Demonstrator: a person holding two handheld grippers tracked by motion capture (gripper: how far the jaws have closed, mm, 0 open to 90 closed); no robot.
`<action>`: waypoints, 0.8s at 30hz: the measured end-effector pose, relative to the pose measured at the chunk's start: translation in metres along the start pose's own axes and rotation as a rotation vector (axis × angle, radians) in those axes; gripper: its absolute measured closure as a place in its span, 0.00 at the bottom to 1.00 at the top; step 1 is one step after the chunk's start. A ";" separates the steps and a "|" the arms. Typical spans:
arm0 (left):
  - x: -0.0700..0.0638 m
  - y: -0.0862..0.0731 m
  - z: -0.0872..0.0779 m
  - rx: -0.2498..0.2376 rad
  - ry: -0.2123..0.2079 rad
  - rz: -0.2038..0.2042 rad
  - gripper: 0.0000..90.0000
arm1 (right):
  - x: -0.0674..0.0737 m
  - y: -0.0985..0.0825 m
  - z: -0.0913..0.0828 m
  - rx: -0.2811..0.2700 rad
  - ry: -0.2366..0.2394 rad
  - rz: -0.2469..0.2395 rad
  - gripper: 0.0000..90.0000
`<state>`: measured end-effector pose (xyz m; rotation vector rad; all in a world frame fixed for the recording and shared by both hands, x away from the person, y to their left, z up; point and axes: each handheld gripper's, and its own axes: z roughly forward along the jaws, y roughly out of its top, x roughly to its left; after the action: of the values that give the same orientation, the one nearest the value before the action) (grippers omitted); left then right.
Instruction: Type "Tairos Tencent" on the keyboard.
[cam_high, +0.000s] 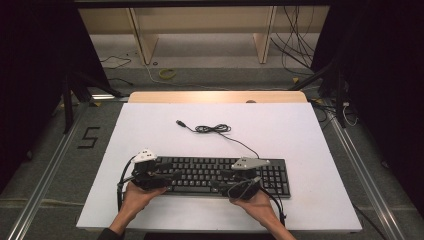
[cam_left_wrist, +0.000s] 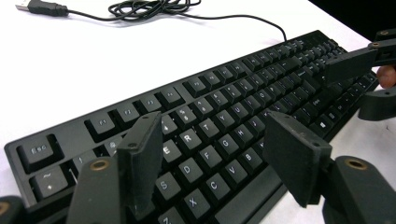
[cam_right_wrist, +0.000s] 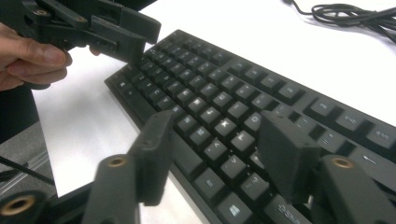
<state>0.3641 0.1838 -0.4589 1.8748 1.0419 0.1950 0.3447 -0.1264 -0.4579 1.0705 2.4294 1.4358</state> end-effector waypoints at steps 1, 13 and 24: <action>0.000 0.001 0.001 0.002 0.000 0.004 0.43 | -0.001 -0.001 -0.001 0.001 -0.003 0.005 0.49; -0.004 0.010 0.021 0.069 0.002 0.015 0.55 | -0.005 -0.006 -0.015 -0.037 -0.022 0.013 0.45; -0.002 0.012 0.031 0.098 0.004 0.026 0.69 | -0.005 -0.008 -0.022 -0.056 -0.040 0.012 0.40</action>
<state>0.3860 0.1593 -0.4648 1.9778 1.0471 0.1653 0.3349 -0.1479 -0.4537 1.0924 2.3448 1.4624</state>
